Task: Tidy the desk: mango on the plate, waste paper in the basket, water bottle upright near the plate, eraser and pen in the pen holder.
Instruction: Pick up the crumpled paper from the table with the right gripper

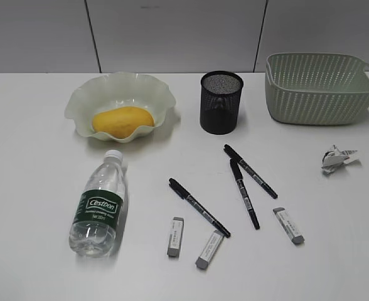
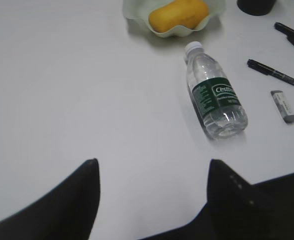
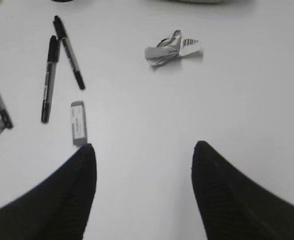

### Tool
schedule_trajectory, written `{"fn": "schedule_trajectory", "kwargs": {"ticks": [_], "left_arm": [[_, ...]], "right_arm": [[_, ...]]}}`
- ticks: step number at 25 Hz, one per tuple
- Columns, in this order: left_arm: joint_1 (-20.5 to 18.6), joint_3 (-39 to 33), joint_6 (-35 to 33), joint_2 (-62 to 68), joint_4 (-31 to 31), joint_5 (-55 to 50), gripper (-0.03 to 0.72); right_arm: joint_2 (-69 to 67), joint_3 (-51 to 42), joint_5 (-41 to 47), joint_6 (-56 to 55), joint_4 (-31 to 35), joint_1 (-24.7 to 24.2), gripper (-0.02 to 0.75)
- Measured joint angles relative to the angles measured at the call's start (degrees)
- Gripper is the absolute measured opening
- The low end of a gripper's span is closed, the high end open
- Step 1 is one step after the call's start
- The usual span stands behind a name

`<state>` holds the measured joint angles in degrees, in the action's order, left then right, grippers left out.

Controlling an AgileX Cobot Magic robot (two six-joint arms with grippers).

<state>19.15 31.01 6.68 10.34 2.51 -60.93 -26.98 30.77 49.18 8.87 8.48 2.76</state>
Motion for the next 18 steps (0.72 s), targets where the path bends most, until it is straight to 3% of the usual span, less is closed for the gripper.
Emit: {"fn": "schedule_trajectory", "kwargs": {"ticks": [3,6,11,14,16,18], "left_arm": [[0.0,-0.1,-2.6,0.0,-1.4,0.1,0.498],[0.0,-0.1,-3.1,0.0,-1.6,0.1,0.498],[0.0,-0.1,-3.5,0.0,-2.1,0.1,0.494],[0.0,-0.1,-3.5,0.0,-2.0,0.1,0.489],[0.0,-0.1,-3.5,0.0,-2.0,0.1,0.489],[0.0,-0.1,-3.5,0.0,-2.0,0.1,0.489]], "right_arm": [[-19.3,1.6,-12.4,-2.2,0.1,0.0,0.479],[-40.7,6.5,-19.5,-5.6,0.2,0.0,0.492],[-68.2,21.2,-22.0,-10.4,0.4,0.0,0.59],[-79.4,29.8,-22.0,-12.7,1.7,0.0,0.602],[-84.6,33.9,-20.3,-14.1,2.6,0.0,0.568],[-88.1,36.7,-17.6,-17.2,1.7,0.1,0.426]]}}
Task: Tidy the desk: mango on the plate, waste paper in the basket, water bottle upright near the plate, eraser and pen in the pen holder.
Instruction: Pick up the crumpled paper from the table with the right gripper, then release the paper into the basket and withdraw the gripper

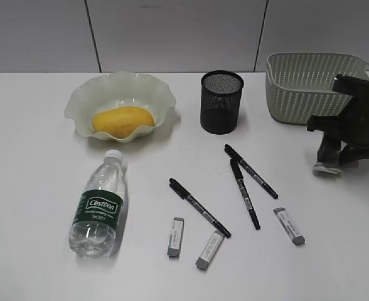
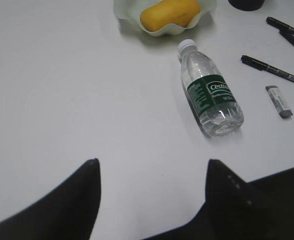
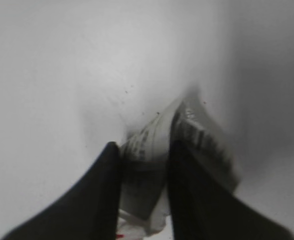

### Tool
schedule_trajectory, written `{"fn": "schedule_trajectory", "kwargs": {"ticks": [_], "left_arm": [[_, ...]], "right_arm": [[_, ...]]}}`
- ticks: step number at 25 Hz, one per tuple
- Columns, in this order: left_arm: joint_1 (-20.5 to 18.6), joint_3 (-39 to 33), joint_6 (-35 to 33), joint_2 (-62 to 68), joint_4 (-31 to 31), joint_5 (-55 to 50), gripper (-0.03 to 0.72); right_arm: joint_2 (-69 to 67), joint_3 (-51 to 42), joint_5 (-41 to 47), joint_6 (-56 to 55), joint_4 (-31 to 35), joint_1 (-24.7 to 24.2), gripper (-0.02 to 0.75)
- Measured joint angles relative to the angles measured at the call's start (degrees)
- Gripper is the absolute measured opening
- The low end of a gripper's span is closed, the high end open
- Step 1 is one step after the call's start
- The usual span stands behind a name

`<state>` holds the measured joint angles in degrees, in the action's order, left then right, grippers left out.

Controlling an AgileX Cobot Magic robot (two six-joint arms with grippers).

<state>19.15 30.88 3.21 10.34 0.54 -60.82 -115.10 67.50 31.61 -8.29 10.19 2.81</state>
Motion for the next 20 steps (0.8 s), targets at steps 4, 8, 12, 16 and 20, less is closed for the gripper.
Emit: {"fn": "schedule_trajectory", "kwargs": {"ticks": [4,8,12,16,20], "left_arm": [[0.0,0.0,0.0,0.0,0.0,0.0,0.489],[0.0,0.0,0.0,0.0,0.0,0.0,0.487],[0.0,0.0,0.0,0.0,0.0,0.0,0.487],[0.0,0.0,0.0,0.0,0.0,0.0,0.487],[0.0,0.0,0.0,0.0,0.0,0.1,0.487]], "right_arm": [[2.3,0.3,2.7,-2.6,-5.7,0.2,0.063],[15.1,-1.6,1.5,-1.9,-10.6,0.2,0.013],[23.1,-0.6,-8.1,0.1,-12.1,0.2,0.013],[13.8,8.5,-14.0,0.3,-12.3,0.2,0.066],[3.9,18.0,-5.8,0.5,-13.6,0.2,0.429]]}}
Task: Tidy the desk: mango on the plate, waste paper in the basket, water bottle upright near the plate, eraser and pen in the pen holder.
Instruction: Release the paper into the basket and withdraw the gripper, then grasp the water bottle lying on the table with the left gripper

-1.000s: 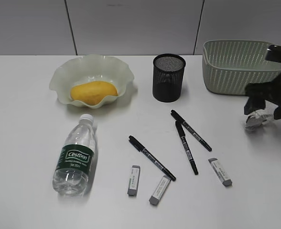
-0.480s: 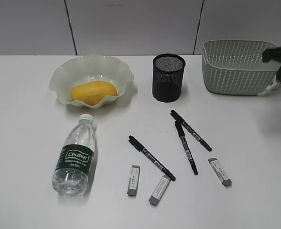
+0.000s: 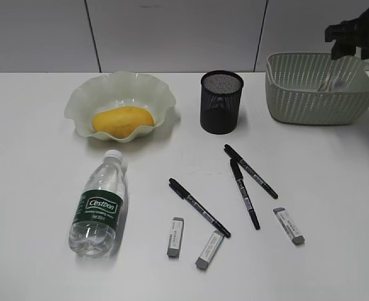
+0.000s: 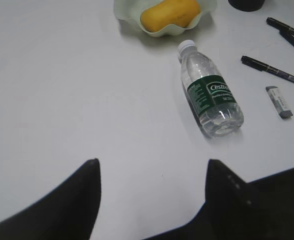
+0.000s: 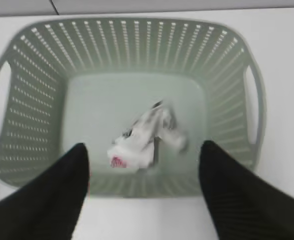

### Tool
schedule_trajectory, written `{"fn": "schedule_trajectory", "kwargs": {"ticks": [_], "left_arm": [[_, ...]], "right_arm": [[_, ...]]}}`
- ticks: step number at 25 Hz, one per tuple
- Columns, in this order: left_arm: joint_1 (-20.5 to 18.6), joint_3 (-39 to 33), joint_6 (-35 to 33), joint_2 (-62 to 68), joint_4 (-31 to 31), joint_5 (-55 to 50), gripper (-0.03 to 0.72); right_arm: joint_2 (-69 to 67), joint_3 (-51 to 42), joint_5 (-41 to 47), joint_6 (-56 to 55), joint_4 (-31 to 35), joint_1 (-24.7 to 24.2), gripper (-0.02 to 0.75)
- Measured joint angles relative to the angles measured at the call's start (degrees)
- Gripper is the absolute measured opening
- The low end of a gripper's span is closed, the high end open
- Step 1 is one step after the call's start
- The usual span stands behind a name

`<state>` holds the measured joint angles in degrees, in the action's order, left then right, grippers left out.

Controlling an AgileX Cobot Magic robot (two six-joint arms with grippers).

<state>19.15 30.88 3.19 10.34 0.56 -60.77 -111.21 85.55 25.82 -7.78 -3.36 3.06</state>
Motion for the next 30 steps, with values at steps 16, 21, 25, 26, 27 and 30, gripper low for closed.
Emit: {"fn": "schedule_trajectory", "kwargs": {"ticks": [16,21,25,26,27,30], "left_arm": [[0.0,0.0,0.0,2.6,0.0,0.3,0.487],[0.0,0.1,-0.1,6.6,0.0,0.6,0.487],[0.0,2.9,0.3,14.3,-0.2,7.6,0.487],[0.0,3.6,0.3,17.4,-0.6,10.3,0.487],[0.0,4.3,0.3,21.0,-0.6,12.4,0.487],[0.0,6.0,0.3,32.9,-2.9,19.5,0.501]], "right_arm": [[70.0,-47.9,29.2,4.1,2.1,8.8,0.512],[90.9,-52.6,37.3,6.2,5.1,9.9,0.51],[102.5,-54.8,36.6,7.1,4.0,9.9,0.51],[103.9,-55.2,35.7,7.1,3.4,9.9,0.51],[104.9,-55.8,35.0,7.2,3.4,9.9,0.51],[105.6,-56.4,34.3,7.4,2.8,9.9,0.51]]}}
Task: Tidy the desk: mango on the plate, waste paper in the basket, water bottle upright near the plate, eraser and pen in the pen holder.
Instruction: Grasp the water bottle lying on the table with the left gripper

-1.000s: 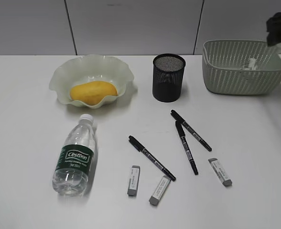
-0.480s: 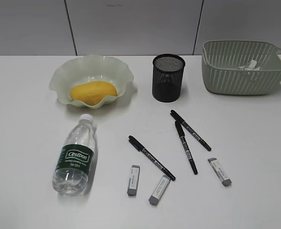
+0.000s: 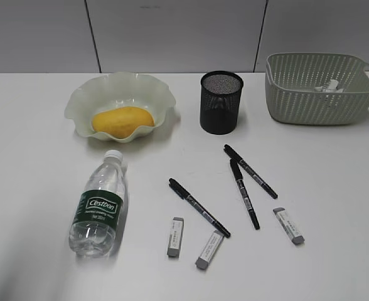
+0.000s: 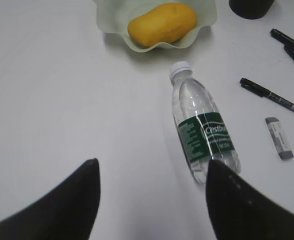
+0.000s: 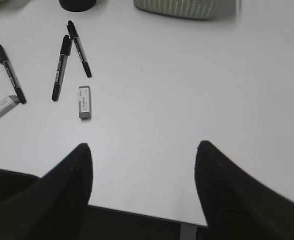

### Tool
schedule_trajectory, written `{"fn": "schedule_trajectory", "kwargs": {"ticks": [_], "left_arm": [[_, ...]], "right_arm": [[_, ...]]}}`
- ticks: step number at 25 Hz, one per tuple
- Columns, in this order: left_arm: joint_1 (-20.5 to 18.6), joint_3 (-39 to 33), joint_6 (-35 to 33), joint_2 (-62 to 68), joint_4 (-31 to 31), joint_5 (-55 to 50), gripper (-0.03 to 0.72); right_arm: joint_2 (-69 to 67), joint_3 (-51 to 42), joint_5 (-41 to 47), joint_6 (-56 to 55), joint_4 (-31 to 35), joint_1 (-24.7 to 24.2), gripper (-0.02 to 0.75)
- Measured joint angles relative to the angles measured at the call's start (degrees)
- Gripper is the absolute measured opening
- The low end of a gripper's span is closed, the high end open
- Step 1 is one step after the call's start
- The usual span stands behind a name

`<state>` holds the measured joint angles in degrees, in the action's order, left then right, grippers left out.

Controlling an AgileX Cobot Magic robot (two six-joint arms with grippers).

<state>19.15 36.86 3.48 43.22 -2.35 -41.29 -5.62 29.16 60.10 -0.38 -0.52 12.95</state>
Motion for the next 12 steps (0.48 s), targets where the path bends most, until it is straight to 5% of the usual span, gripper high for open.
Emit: {"fn": "schedule_trajectory", "kwargs": {"ticks": [7,12], "left_arm": [[0.8,8.2,0.2,29.7,-3.0,9.8,0.58],[5.7,17.6,1.1,47.2,-4.3,10.3,0.597]], "right_arm": [[0.1,0.0,-0.3,0.0,-0.1,0.0,0.51],[0.1,0.0,-0.3,0.0,-0.1,0.0,0.51]]}}
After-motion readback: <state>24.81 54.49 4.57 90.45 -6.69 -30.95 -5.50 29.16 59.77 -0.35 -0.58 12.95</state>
